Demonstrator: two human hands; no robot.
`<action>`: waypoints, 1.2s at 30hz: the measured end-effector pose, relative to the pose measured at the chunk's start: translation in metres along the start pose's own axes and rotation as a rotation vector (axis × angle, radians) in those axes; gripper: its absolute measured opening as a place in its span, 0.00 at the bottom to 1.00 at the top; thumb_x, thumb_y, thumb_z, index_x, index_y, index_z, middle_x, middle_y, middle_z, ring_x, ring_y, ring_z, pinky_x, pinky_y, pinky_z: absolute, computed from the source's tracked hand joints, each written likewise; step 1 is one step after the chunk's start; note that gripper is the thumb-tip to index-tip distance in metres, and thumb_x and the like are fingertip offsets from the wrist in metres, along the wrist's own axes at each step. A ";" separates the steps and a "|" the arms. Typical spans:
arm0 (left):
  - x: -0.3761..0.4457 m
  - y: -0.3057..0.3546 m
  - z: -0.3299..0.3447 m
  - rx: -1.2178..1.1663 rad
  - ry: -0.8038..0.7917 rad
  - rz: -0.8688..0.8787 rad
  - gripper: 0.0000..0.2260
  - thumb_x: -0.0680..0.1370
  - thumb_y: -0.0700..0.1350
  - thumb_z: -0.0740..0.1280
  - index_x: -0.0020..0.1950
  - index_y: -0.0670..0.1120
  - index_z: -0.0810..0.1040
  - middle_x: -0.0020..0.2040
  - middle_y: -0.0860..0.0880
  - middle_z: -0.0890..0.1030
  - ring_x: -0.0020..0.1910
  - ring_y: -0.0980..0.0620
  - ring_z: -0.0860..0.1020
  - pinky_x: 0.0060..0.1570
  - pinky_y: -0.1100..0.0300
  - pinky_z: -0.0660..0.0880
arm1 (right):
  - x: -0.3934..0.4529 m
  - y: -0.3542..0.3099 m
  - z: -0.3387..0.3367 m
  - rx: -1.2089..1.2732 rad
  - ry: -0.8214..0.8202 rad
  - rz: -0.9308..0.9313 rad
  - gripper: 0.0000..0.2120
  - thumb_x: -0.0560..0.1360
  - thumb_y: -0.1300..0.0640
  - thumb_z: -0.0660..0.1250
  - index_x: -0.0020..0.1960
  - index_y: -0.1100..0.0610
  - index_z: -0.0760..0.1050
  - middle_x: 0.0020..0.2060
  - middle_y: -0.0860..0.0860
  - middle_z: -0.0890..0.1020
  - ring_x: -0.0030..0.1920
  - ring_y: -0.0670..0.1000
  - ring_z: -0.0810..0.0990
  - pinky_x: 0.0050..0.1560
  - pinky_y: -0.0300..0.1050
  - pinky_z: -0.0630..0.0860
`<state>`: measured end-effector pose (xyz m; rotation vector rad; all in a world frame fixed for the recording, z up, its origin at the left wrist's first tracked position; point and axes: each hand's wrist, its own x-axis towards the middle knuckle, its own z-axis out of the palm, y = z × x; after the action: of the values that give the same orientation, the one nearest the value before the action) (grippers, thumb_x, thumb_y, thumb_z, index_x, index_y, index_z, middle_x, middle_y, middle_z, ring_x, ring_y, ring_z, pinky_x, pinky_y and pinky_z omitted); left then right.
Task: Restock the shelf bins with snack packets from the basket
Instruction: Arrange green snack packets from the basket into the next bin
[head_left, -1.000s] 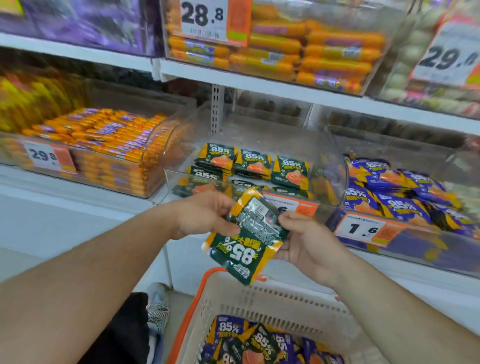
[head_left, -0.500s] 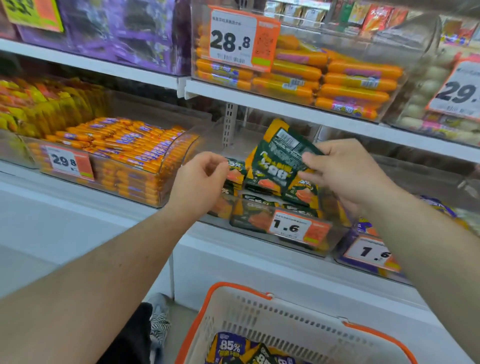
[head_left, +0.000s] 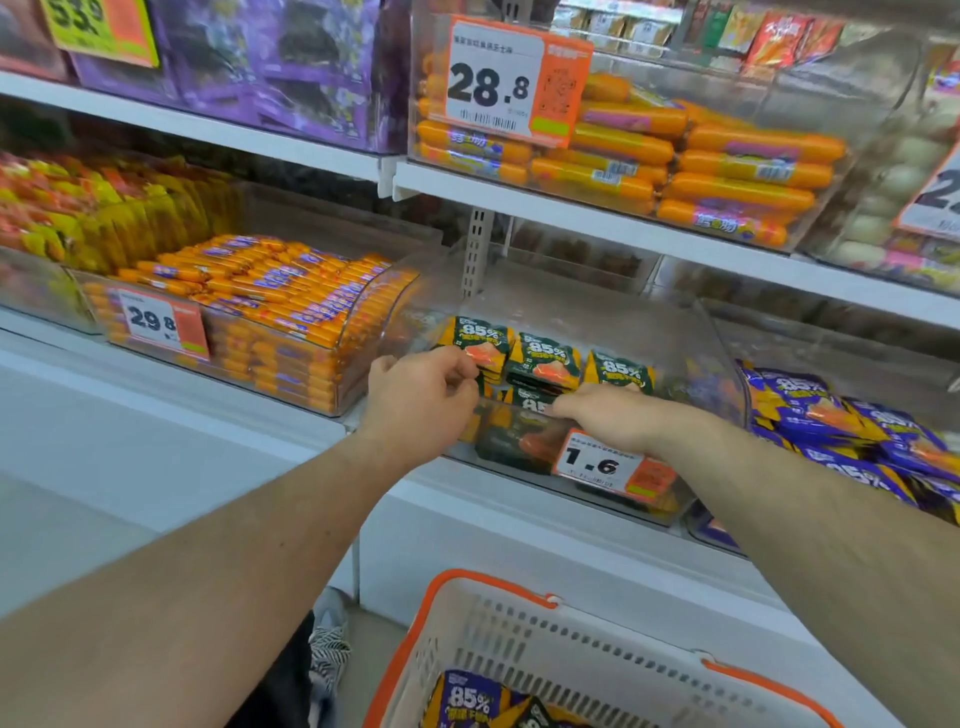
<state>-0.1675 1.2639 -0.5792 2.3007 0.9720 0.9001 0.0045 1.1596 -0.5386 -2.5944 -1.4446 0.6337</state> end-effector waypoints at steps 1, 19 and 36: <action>0.000 0.000 0.000 0.005 0.000 0.004 0.06 0.80 0.47 0.64 0.53 0.56 0.79 0.44 0.58 0.81 0.50 0.56 0.77 0.54 0.63 0.52 | 0.000 0.000 -0.002 -0.028 -0.033 -0.015 0.20 0.85 0.47 0.50 0.63 0.57 0.75 0.55 0.54 0.71 0.59 0.56 0.69 0.56 0.48 0.61; -0.010 0.019 0.007 0.055 0.175 0.420 0.03 0.70 0.45 0.64 0.36 0.49 0.76 0.32 0.56 0.76 0.36 0.51 0.73 0.36 0.58 0.67 | -0.007 0.011 0.022 0.036 0.594 -0.320 0.19 0.77 0.46 0.58 0.41 0.57 0.81 0.37 0.51 0.82 0.42 0.54 0.79 0.50 0.50 0.76; -0.076 0.022 0.098 0.703 -1.392 0.270 0.08 0.82 0.50 0.60 0.52 0.48 0.76 0.47 0.51 0.77 0.42 0.53 0.75 0.40 0.60 0.71 | -0.042 0.098 0.312 0.061 -0.259 0.148 0.09 0.74 0.49 0.65 0.53 0.49 0.73 0.51 0.51 0.77 0.50 0.54 0.78 0.49 0.51 0.79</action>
<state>-0.1272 1.1757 -0.6589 2.7307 0.3009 -1.1266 -0.0638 1.0378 -0.8376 -2.6681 -1.2786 1.0492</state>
